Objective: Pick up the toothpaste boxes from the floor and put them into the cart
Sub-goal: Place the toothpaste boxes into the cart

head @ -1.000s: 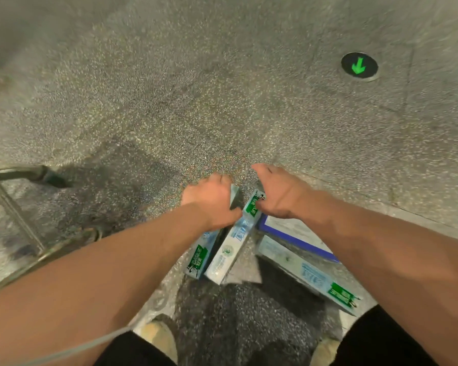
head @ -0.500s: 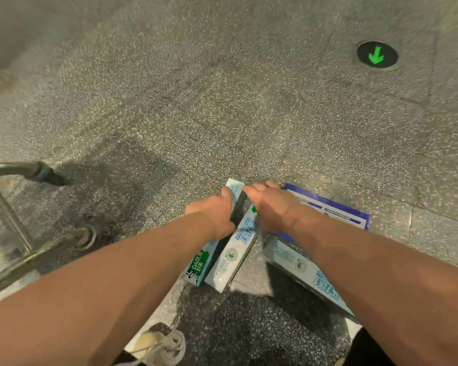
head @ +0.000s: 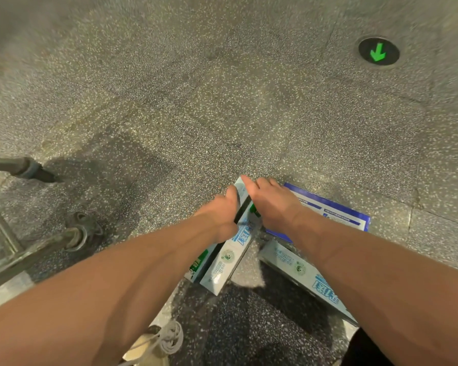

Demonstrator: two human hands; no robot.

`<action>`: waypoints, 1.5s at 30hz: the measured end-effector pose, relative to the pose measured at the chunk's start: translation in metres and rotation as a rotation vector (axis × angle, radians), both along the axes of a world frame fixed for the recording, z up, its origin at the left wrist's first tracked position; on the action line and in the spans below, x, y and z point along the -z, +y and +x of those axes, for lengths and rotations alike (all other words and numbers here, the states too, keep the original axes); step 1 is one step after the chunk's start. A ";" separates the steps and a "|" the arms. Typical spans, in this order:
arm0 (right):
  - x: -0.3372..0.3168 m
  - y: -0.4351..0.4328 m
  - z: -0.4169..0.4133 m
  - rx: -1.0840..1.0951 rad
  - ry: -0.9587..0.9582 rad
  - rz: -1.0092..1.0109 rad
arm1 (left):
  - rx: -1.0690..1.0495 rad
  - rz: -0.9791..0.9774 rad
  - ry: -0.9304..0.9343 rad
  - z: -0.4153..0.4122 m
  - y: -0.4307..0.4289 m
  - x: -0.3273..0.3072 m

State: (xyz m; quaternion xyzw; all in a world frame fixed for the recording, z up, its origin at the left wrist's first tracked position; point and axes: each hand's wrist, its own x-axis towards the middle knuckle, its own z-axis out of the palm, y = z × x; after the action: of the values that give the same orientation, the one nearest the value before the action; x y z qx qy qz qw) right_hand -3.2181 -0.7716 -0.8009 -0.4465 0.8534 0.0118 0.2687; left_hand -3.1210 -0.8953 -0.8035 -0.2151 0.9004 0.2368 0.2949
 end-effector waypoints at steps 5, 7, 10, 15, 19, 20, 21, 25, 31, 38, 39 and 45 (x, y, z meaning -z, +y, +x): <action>0.006 0.001 -0.005 0.013 0.022 0.025 | 0.040 0.097 -0.021 -0.003 0.006 -0.004; 0.007 0.001 -0.007 -0.019 0.030 0.045 | 0.063 0.080 -0.023 -0.002 0.009 -0.007; 0.009 -0.003 -0.007 -0.075 0.066 0.066 | 0.135 -0.078 -0.043 0.003 0.018 -0.007; 0.016 -0.012 0.001 -0.165 0.103 0.133 | -0.039 -0.131 -0.227 0.018 0.031 0.008; 0.018 -0.016 0.005 -0.253 0.209 0.138 | -0.086 -0.107 -0.202 0.021 0.032 0.009; 0.018 -0.018 0.006 -0.290 0.234 0.131 | -0.070 -0.118 -0.196 0.021 0.031 0.008; 0.019 -0.019 0.007 -0.320 0.244 0.121 | -0.042 -0.146 -0.194 0.021 0.029 0.007; 0.027 -0.022 0.011 -0.378 0.277 0.079 | 0.078 -0.259 -0.162 0.023 0.015 0.008; 0.031 -0.029 0.014 -0.349 0.231 0.071 | 0.130 -0.281 -0.123 0.031 -0.005 0.014; 0.037 -0.037 0.015 -0.384 0.182 0.052 | 0.172 -0.322 -0.216 0.042 -0.020 0.019; 0.037 -0.038 0.014 -0.388 0.177 0.050 | 0.170 -0.319 -0.210 0.042 -0.020 0.020; 0.038 -0.042 0.015 -0.353 0.152 0.040 | 0.198 -0.319 -0.180 0.043 -0.028 0.025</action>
State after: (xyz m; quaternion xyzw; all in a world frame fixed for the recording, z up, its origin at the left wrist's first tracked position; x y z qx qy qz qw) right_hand -3.2035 -0.8139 -0.8389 -0.5816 0.7793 0.1095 0.2061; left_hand -3.0783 -0.9236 -0.8285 -0.1899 0.9133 0.0411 0.3580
